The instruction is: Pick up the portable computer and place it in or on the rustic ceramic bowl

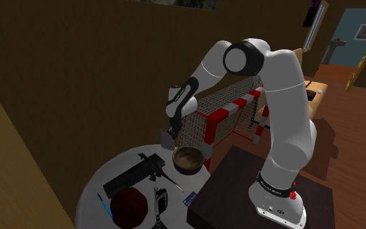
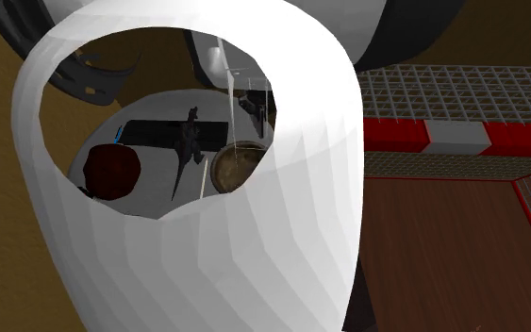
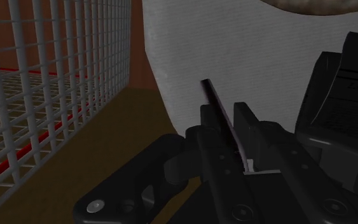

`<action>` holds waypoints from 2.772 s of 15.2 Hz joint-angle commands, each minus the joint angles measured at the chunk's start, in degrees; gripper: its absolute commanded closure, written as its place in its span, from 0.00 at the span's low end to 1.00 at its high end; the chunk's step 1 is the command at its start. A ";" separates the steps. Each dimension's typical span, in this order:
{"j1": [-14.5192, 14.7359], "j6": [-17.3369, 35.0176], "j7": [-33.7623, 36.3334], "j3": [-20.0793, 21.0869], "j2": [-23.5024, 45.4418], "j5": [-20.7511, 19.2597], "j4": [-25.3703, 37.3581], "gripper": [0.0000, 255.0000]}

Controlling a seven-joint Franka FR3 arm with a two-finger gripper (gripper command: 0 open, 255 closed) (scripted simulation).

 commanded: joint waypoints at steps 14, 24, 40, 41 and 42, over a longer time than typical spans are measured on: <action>0.46 -7.92 0.75 -0.59 -8.34 -0.92 -0.46 1.00; 0.65 -14.49 1.28 -0.88 -13.84 -1.60 0.63 1.00; 1.47 -20.07 3.42 -0.64 -31.76 -3.17 -11.65 1.00; 1.56 -20.22 3.73 -0.52 -34.11 -3.32 -13.84 1.00; 1.63 -20.47 4.05 -0.38 -36.50 -3.47 -15.97 1.00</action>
